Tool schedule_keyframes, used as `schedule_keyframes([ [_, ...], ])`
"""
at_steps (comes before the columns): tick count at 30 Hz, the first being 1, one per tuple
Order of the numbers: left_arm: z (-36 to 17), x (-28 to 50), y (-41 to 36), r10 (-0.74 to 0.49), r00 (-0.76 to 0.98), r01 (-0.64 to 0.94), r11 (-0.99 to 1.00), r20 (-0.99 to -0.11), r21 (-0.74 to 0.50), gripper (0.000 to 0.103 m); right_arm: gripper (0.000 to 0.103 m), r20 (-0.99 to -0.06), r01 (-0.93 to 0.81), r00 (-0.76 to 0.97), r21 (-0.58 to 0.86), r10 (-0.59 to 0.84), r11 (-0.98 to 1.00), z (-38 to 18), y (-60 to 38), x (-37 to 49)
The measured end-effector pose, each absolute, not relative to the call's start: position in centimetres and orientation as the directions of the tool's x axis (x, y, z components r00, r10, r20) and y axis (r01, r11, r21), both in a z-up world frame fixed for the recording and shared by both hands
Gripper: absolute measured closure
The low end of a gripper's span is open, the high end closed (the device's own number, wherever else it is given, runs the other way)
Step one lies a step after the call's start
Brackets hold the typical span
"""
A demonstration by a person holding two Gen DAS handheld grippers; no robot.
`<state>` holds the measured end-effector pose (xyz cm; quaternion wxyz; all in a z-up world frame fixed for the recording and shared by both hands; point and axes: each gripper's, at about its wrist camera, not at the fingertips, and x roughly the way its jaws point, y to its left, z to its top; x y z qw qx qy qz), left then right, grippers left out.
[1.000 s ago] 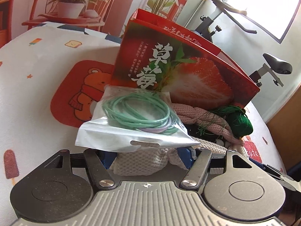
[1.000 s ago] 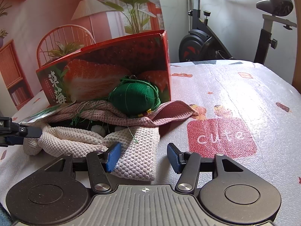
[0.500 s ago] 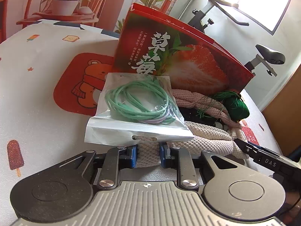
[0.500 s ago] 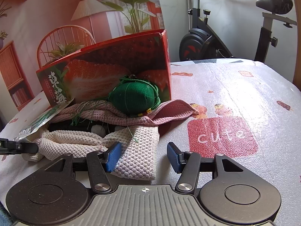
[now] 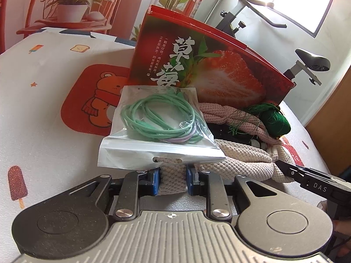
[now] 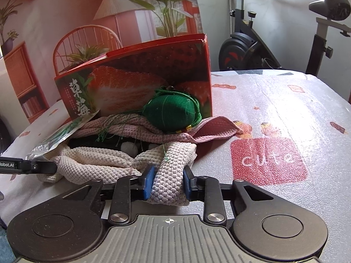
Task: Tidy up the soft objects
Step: 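Close both grippers on the cream knit towel, then lift the cream towel with both grippers and carry it over the box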
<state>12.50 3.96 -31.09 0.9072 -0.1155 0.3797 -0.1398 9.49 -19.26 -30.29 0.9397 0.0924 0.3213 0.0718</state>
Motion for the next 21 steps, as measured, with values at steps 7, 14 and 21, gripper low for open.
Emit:
schedule_keyframes([
  [7,-30.2,11.6,2.8,-0.389,0.638,0.242,0.921,-0.664,-0.307,0.084,0.085,-0.597,-0.057,0.781,0.227,0.185,0.972,-28.4,-19.7,8.6],
  [14,-29.0,10.5,2.2,-0.495,0.627,0.345,0.869,-0.602,-0.355,0.084,0.085,-0.564,0.013,0.816,0.237,0.127,0.971,-26.4,-21.0,7.0],
  [21,-28.3,9.8,1.7,-0.560,0.627,0.406,0.828,-0.541,-0.387,0.084,0.085,-0.489,0.040,0.867,0.269,0.101,0.962,-24.8,-22.6,6.0],
])
